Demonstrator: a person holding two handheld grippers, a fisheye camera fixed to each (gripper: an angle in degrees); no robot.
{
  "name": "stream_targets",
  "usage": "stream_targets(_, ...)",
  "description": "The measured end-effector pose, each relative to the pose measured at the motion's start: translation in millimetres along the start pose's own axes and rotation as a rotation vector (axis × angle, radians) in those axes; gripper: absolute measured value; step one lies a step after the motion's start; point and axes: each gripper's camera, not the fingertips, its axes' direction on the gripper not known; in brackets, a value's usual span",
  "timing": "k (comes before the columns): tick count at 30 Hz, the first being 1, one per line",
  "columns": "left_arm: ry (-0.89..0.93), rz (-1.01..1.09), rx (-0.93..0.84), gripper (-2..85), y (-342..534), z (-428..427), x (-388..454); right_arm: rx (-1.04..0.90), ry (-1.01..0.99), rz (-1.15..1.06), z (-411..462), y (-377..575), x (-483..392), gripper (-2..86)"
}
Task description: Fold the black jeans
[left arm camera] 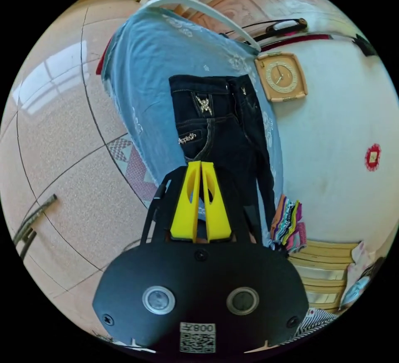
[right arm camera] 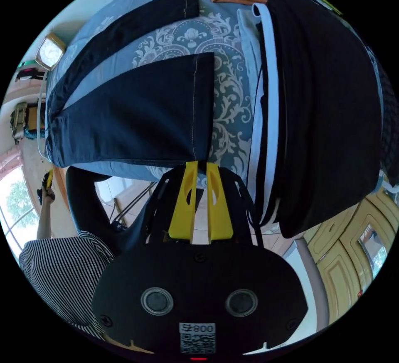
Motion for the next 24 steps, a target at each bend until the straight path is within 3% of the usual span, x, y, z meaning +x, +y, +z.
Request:
stream_targets(6,-0.134,0.304,-0.045,2.8,-12,-3,98,0.105,0.052,0.042,-12,-1,8,3.0)
stream_targets(14,-0.122,0.851,-0.328,6.4,-25,113,320,0.293,-0.051,-0.035,-38,-77,-17,5.9)
stream_targets(17,-0.187,0.977,-0.408,6.9,-26,153,392,0.336,0.006,-0.036,-48,-131,-26,6.3)
stream_targets(24,-0.373,1.148,-0.413,8.0,-31,202,504,0.356,0.089,-0.026,-43,-239,-29,8.0)
